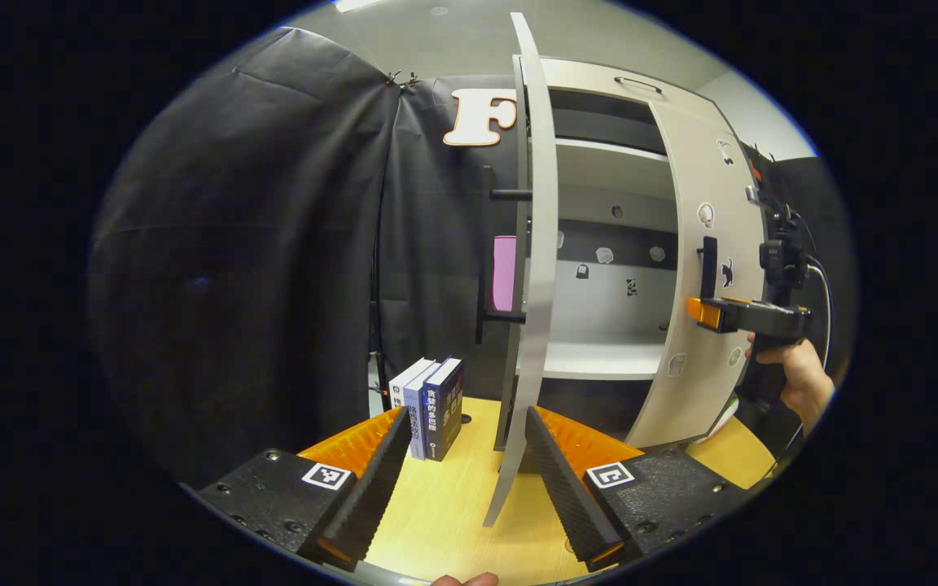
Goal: Grasp the bottle in the cabinet with the left hand and place it on the coaster, then close the right door with the right hand and the left door with the left hand.
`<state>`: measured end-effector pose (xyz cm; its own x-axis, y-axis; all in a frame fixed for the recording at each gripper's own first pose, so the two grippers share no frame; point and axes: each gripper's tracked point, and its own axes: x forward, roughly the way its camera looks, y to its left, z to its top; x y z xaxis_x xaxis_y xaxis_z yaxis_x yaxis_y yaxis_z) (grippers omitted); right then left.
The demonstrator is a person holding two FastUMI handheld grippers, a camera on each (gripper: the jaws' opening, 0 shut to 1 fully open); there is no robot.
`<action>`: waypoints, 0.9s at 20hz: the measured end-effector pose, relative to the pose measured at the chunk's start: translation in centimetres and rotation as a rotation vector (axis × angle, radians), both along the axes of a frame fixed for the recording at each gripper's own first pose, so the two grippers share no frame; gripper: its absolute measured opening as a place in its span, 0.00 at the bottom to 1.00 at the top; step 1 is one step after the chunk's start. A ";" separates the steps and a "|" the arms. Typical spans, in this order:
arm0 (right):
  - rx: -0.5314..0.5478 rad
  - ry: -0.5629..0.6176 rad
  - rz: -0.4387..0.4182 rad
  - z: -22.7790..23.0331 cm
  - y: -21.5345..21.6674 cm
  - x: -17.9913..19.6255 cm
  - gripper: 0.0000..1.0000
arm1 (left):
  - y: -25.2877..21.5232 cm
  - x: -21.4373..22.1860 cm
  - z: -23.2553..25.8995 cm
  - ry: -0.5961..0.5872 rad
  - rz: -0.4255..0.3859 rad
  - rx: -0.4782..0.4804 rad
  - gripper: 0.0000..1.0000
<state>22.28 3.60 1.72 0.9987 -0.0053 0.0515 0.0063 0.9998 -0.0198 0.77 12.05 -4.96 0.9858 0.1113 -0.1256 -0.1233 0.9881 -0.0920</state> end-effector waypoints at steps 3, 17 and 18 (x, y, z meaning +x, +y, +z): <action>-0.002 0.020 0.005 -0.4 -0.1 -0.3 0.98 | 0.8 -0.2 1.6 -0.020 -0.014 -0.026 0.89; -0.046 0.063 0.011 -1.5 -1.2 -3.9 0.98 | 2.4 3.6 6.9 -0.077 -0.135 -0.031 0.94; -0.048 0.064 0.007 -1.6 -1.6 -4.1 0.98 | 2.0 3.7 6.9 -0.073 -0.150 -0.029 0.89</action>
